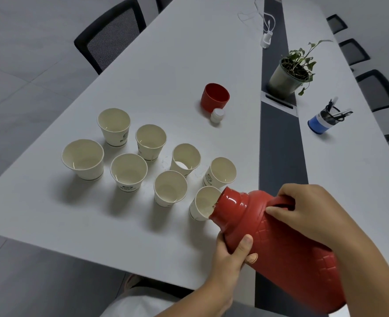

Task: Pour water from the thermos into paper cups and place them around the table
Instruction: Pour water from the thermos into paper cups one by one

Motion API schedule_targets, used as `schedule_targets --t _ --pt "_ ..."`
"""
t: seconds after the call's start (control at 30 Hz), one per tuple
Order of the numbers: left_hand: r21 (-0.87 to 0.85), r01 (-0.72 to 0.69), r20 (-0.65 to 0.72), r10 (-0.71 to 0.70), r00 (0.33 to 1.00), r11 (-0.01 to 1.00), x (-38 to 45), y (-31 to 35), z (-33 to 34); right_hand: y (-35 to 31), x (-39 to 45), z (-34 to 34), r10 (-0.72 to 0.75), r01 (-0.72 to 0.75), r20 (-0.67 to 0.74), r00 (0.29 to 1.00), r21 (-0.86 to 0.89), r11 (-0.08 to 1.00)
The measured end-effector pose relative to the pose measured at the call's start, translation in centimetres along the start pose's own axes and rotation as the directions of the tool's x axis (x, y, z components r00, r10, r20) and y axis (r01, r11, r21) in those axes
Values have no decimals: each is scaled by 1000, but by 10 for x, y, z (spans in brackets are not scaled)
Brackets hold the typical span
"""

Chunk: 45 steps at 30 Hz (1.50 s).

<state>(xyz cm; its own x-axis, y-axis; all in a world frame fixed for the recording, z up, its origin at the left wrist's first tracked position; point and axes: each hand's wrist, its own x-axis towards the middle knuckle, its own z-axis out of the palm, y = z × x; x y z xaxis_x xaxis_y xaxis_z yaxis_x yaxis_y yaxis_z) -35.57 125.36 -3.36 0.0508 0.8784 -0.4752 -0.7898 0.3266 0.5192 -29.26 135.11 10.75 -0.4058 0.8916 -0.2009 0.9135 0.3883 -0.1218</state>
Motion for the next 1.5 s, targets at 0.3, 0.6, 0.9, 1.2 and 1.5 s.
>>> schedule_targets --t 0.3,0.6,0.9,1.2,1.5 --pt "140 -72 -6 74 997 988 -3 7 2 19 -15 7 36 -32 -21 999 139 990" --pt "494 -155 -30 195 980 855 0 8 11 61 -39 25 136 -55 -115 984 530 846" --pt "779 -320 116 378 919 540 11 25 56 115 -43 35 185 6 -206 961 683 730" --pt "869 -413 299 376 877 272 87 55 96 147 23 54 400 -29 -342 851 729 684" --pt "895 -418 368 275 888 155 192 107 113 164 118 80 586 -6 -268 765 906 423"
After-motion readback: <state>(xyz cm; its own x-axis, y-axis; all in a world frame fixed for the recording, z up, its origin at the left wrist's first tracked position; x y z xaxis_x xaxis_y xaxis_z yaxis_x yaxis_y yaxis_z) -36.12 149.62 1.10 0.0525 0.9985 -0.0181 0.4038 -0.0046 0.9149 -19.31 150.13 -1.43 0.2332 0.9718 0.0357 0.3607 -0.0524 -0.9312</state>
